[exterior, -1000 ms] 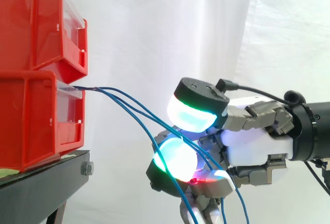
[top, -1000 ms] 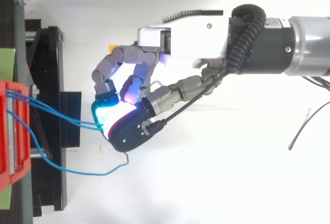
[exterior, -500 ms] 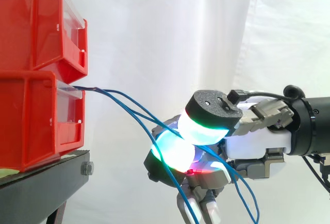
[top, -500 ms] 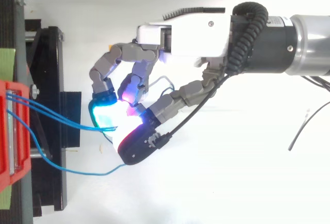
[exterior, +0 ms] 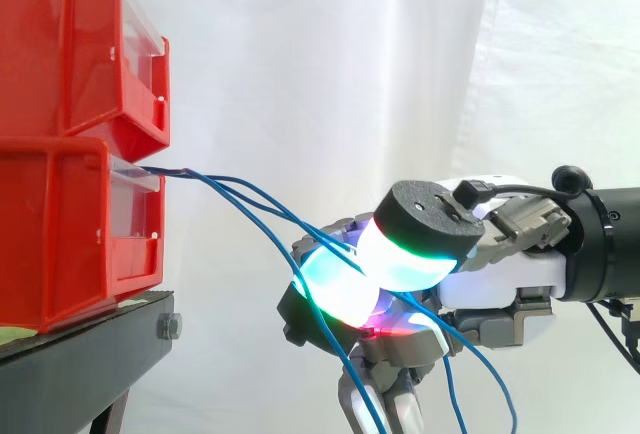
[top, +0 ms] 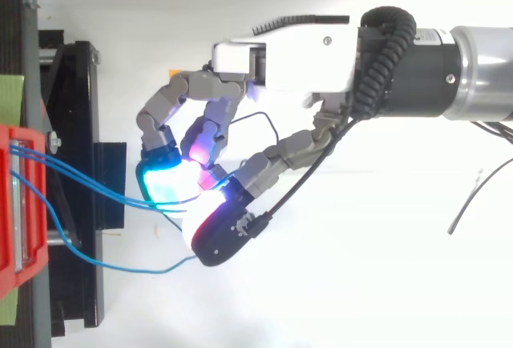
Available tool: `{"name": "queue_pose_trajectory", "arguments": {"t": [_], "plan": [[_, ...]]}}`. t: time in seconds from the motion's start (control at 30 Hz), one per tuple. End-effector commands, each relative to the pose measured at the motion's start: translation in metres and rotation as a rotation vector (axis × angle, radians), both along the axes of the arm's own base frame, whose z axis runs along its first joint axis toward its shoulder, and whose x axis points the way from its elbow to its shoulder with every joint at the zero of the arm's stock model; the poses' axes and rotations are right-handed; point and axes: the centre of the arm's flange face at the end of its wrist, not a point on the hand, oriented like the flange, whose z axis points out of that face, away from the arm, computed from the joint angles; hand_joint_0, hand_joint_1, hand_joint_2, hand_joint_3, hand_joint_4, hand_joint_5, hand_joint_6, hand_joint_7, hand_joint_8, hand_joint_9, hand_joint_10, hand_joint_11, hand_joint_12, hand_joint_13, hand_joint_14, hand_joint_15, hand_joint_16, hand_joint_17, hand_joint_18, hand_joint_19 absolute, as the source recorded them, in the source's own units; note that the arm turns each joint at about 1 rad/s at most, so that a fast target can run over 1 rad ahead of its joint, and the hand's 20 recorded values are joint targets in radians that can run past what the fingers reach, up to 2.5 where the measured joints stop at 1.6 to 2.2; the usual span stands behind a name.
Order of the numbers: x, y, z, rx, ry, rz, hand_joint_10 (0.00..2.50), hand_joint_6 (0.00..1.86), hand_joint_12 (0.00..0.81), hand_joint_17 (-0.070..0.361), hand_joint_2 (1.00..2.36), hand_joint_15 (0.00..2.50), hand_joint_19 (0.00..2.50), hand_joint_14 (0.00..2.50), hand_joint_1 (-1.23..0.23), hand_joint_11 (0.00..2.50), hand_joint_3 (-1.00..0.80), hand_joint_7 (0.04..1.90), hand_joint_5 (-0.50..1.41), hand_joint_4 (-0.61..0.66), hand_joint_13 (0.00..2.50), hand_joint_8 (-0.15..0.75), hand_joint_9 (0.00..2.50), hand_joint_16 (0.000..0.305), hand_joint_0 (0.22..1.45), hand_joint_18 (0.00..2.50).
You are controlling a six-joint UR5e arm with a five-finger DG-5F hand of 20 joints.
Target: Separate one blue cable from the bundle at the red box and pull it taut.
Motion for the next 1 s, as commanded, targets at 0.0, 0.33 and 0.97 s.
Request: {"name": "queue_pose_trajectory", "arguments": {"t": [0.0,0.33,0.97], "plan": [[-0.0001,0.0005,-0.0002,0.000,0.001,0.000,0.02,0.92,0.382,0.106,1.00,0.61,0.61,0.02,-0.96,1.29,-0.50,1.19,-0.17,0.01,0.93,0.336,1.15,0.047,0.80,0.90],[0.0001,0.0005,-0.0001,0.008,0.000,0.000,0.02,0.93,0.381,0.106,1.00,0.61,0.61,0.02,-0.99,1.29,-0.50,1.12,-0.16,0.04,0.92,0.336,1.15,0.047,0.73,0.90],[0.0001,0.0006,-0.0001,0.010,0.000,0.001,0.02,0.89,0.407,0.114,1.00,0.62,0.69,0.02,-0.65,1.26,-0.50,1.12,-0.14,0.07,0.96,0.359,1.21,0.051,0.55,0.96]]}}
